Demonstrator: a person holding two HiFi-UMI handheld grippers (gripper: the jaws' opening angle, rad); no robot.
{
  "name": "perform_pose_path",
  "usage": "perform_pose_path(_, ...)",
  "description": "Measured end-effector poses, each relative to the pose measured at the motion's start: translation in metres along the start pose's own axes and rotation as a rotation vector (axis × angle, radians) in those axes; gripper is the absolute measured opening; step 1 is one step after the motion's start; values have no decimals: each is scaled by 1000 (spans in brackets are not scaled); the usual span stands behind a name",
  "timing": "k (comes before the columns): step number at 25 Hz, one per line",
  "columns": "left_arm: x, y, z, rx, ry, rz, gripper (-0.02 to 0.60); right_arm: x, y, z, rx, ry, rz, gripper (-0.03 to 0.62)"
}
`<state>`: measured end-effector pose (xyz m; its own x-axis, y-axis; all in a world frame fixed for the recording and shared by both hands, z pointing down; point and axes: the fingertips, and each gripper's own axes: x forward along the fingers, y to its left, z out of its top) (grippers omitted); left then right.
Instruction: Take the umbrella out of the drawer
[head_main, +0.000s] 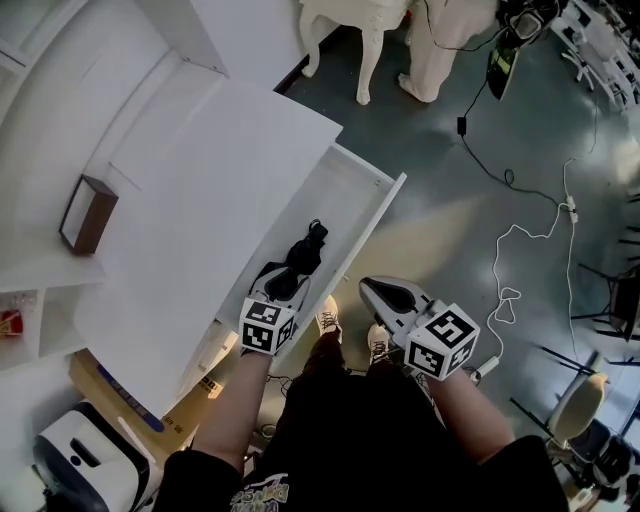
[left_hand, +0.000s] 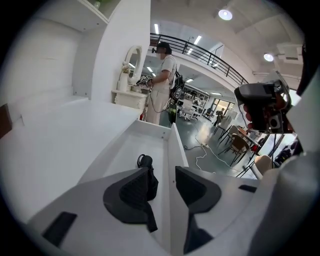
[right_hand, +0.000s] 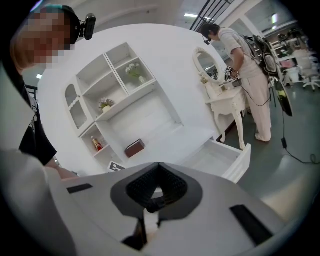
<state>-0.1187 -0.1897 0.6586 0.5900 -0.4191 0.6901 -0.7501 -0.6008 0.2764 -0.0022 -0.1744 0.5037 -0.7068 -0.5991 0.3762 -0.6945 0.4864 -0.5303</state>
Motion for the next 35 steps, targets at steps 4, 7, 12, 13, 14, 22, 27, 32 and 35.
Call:
perform_pose_path(4, 13, 9, -7, 79, 55, 12, 193, 5, -1, -1, 13, -2, -8, 3)
perform_pose_path(7, 22, 14, -16, 144, 111, 23, 210, 8, -3, -3, 25, -2, -18, 3)
perform_pose_path(12, 40, 24, -36, 268, 224, 35, 239, 9, -9, -9, 44, -2, -41, 3)
perform_pose_path(13, 44, 25, -40, 277, 242, 34, 247, 9, -9, -10, 49, -3, -48, 3)
perform_pose_path(14, 46, 27, -43, 280, 254, 34, 258, 9, -10, -10, 54, -3, -55, 3)
perform_pose_path(22, 67, 43, -61, 318, 333, 42, 264, 4, -18, -22, 91, -3, -97, 3)
perform_pose_path(27, 77, 46, -67, 338, 363, 46, 264, 2, -25, -28, 107, -4, -108, 3)
perform_pose_path(32, 86, 51, -72, 371, 398, 53, 264, 4, -30, -32, 113, 0, -103, 3)
perform_pose_path(35, 89, 53, -76, 381, 418, 52, 264, 6, -29, -32, 122, 3, -104, 3)
